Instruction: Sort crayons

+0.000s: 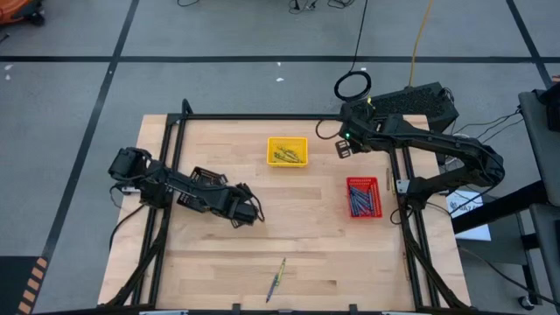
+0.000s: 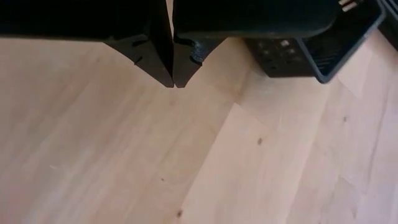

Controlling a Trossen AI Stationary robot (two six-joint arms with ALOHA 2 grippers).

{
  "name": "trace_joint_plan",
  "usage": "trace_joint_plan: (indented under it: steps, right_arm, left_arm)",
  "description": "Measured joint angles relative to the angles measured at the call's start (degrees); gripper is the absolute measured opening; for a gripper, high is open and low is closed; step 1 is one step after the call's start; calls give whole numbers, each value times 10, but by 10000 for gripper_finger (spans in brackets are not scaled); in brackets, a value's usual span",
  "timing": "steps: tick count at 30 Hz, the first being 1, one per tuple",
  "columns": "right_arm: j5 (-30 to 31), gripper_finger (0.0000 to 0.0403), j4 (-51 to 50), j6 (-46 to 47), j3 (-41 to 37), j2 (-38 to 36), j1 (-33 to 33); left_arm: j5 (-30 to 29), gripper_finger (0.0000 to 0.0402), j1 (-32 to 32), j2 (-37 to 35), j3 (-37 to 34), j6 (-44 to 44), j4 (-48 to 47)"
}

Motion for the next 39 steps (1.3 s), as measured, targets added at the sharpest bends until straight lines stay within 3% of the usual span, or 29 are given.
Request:
trace_joint_plan:
  steps: [7,22,39]
  right_arm:
    - [0,68,-70,54,-30,-1,-3]
    - [-71,68,-59,200,-213,-8,-3]
    - [-76,68,-72,207,-240,-8,-3]
  left_arm:
    - [-2,0,24,0,0,36,0]
    - [1,0,50,0,0,138,-4]
    - [3,0,52,0,0,132,-1]
